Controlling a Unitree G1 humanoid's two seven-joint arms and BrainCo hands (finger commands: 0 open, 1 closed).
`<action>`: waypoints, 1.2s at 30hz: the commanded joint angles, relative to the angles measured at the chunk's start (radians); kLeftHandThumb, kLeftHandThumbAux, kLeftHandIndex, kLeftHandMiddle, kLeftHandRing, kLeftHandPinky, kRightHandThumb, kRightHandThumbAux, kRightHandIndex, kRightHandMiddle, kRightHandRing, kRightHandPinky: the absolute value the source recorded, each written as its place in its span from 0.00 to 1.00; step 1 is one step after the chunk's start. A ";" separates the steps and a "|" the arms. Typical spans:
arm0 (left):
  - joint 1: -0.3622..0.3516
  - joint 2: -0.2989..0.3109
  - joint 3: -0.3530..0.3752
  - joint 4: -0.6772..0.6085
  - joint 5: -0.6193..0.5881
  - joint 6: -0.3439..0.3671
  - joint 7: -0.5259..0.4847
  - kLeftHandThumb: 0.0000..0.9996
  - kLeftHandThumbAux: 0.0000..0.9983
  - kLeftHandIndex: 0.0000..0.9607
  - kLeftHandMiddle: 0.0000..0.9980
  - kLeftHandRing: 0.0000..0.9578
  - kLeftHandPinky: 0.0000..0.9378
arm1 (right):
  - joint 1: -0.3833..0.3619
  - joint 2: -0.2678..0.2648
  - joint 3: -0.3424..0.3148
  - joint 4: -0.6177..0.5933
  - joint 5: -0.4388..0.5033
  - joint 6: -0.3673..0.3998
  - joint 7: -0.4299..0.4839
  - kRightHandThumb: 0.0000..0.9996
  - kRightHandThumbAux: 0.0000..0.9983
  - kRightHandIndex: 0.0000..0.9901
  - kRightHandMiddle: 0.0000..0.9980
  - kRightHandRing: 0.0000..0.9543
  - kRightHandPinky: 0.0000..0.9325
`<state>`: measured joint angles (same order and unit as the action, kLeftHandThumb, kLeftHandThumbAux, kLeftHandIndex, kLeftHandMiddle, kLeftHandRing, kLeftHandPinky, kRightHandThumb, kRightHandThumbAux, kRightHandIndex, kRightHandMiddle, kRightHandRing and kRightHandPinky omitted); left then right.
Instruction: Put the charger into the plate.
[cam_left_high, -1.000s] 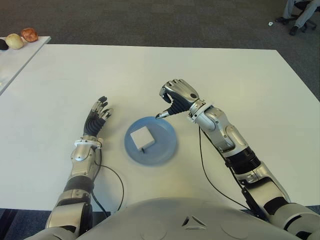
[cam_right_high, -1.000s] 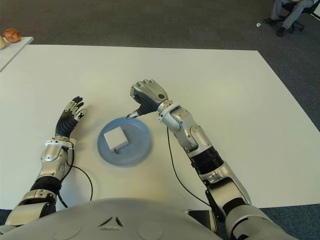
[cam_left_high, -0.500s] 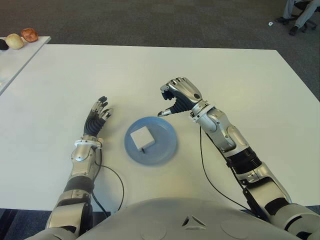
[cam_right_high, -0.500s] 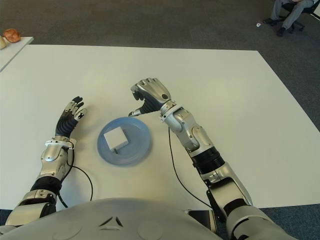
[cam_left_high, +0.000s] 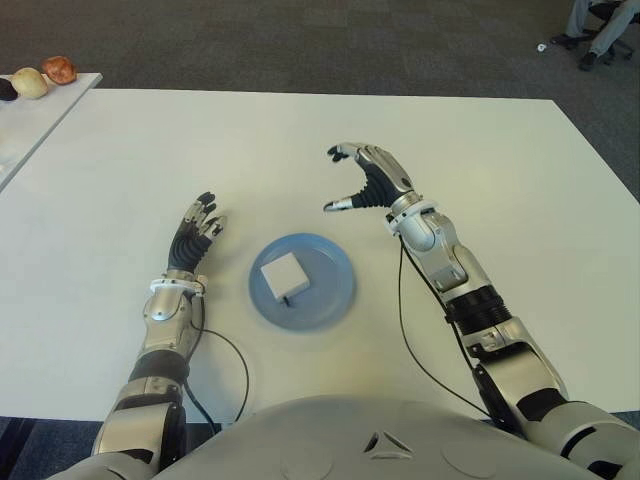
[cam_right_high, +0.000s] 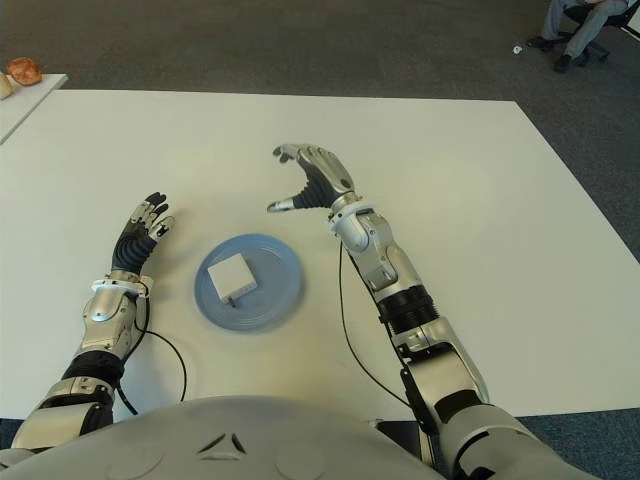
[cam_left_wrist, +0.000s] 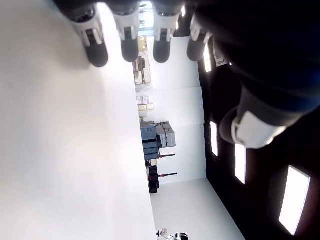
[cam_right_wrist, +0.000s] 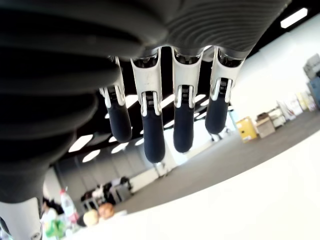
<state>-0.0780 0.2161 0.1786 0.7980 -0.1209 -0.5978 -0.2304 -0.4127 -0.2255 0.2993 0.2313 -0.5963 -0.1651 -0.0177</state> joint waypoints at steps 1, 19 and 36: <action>0.060 -0.052 -0.016 0.094 0.004 0.052 -0.009 0.00 0.57 0.04 0.08 0.07 0.09 | -0.018 0.082 -0.059 0.032 0.120 0.048 -0.006 0.02 0.63 0.00 0.00 0.00 0.03; 0.076 -0.049 -0.015 0.082 -0.017 0.032 -0.033 0.00 0.58 0.03 0.07 0.06 0.07 | 0.150 0.284 -0.113 -0.044 0.263 0.067 -0.139 0.01 0.62 0.00 0.00 0.00 0.00; 0.076 -0.038 -0.011 0.081 -0.023 0.048 -0.052 0.00 0.59 0.03 0.08 0.06 0.06 | 0.223 0.290 -0.142 0.024 0.380 0.011 -0.090 0.00 0.63 0.00 0.00 0.00 0.01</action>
<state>-0.0750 0.2171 0.1826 0.8064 -0.1504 -0.6196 -0.2682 -0.2079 0.0522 0.1522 0.2419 -0.2374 -0.1569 -0.1192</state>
